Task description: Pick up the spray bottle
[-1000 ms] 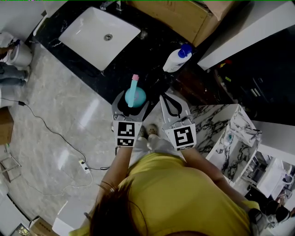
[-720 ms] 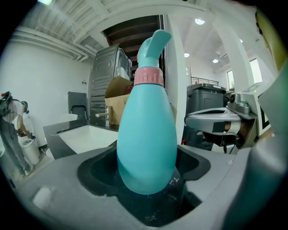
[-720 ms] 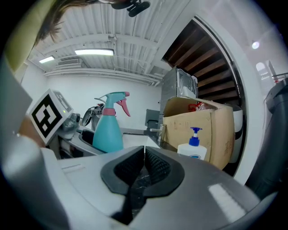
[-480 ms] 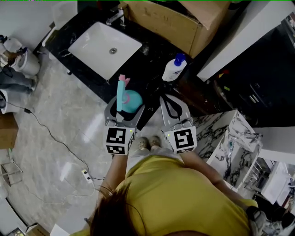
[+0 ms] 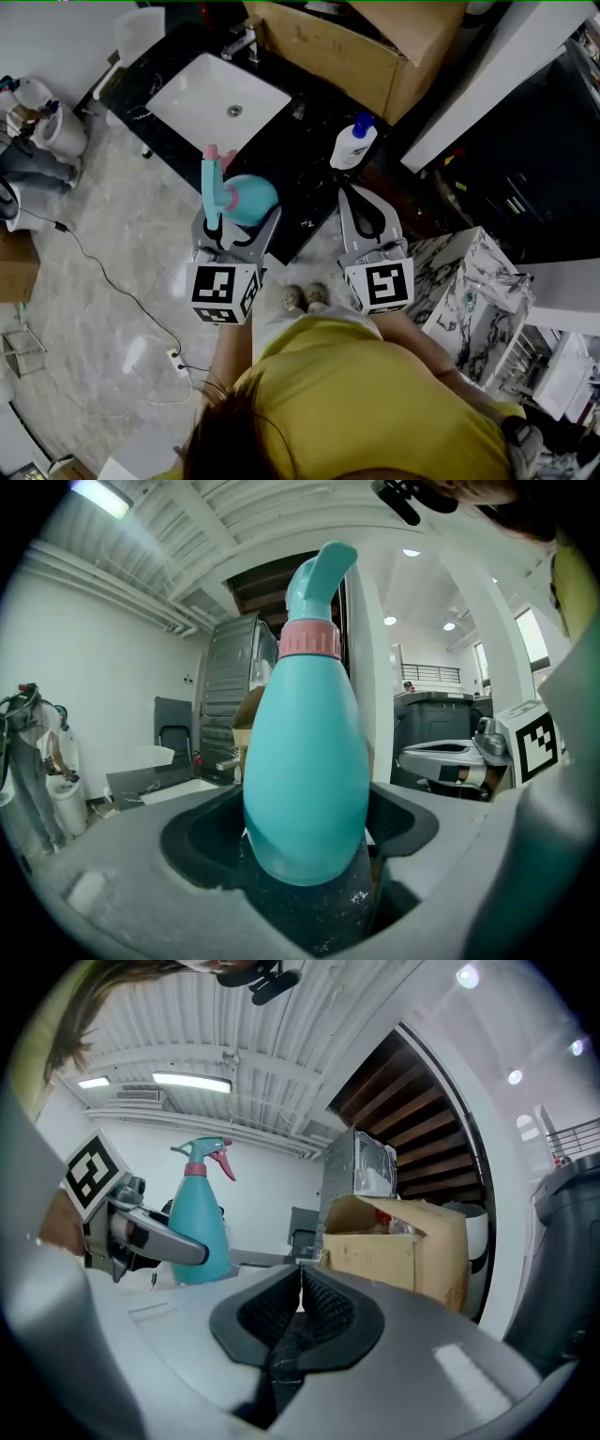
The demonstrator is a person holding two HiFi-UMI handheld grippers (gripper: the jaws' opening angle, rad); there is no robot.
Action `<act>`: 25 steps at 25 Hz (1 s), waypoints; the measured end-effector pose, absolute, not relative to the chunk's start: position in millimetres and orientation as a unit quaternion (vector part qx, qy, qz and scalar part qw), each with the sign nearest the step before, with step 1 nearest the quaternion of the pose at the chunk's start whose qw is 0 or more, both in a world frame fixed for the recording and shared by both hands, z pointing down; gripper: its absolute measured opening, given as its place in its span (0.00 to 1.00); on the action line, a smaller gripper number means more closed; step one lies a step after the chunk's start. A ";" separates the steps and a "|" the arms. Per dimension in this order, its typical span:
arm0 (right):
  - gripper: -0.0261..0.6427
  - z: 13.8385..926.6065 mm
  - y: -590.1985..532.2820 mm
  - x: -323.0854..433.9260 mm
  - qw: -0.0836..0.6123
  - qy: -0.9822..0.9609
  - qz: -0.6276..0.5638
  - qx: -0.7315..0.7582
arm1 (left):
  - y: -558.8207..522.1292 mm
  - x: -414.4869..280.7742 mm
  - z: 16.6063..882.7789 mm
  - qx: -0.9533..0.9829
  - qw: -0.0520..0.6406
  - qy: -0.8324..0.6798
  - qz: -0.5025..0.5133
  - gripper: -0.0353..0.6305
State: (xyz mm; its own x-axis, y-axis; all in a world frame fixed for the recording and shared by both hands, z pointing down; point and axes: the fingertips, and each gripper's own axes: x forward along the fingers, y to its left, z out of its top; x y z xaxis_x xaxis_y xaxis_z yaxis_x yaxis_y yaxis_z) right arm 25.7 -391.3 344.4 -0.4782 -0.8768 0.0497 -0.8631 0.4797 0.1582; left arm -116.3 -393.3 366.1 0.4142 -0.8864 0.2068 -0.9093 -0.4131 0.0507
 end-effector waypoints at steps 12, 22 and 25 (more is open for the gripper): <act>0.04 348.5 -384.3 34.0 0.072 -0.859 -0.058 0.503 | -384.2 -118.3 355.8 0.833 0.066 -0.544 0.077 0.65; 0.04 344.8 -388.2 36.7 0.070 -0.858 -0.068 0.504 | -384.3 -113.1 359.7 0.834 0.067 -0.541 0.080 0.65; 0.04 344.1 -389.4 37.3 0.065 -0.858 -0.065 0.506 | -385.2 -110.9 361.8 0.835 0.069 -0.540 0.081 0.65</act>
State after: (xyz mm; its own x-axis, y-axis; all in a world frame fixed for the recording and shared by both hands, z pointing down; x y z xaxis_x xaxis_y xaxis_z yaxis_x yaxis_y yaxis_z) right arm 37.3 -389.4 344.1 -0.4804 -0.8759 0.0450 -0.8591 0.4803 0.1770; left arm -110.9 -385.2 361.8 0.4043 -0.8902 0.2100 -0.9126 -0.4080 0.0275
